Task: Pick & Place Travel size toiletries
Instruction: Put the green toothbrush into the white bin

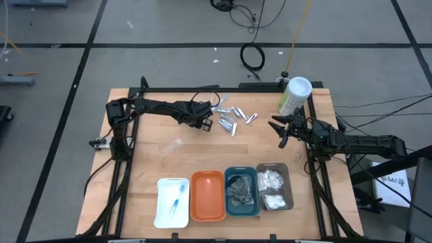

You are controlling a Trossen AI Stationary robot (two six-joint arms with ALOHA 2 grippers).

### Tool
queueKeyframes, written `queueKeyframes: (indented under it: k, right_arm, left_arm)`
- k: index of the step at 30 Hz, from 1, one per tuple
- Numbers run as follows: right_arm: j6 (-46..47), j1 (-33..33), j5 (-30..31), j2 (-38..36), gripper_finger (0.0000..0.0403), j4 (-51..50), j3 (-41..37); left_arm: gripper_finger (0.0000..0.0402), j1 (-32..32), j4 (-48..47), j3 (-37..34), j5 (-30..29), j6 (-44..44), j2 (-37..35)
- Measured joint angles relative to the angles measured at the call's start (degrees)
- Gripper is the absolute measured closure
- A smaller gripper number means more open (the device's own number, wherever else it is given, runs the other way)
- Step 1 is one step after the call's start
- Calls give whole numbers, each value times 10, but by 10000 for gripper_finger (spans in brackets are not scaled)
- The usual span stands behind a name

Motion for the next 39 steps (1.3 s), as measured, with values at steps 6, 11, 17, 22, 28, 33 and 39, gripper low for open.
queueKeyframes:
  k: [6,11,17,22,28,33,39]
  right_arm:
    - [0,0,0,0,273,-1,0]
    - [0,0,1,0,273,-4,0]
    - [6,0,1,0,273,-4,0]
    - [10,0,1,0,273,-4,0]
    - [9,0,1,0,273,-4,0]
    - [9,0,1,0,273,0,0]
    - [5,0,1,0,273,13,0]
  left_arm:
    - [336,-7,-25,-1,-7,14,-32]
    - [352,-33,-61,-1,-39,17,-101]
    - [350,-109,-92,-1,-68,-5,-214]
    - [345,-228,-133,0,-120,-85,-294]
    - [354,-426,-187,0,-207,-287,-315]
    - [344,-595,-171,-3,-252,-512,-268]
    - [354,-712,-122,-3,-287,-721,-187]
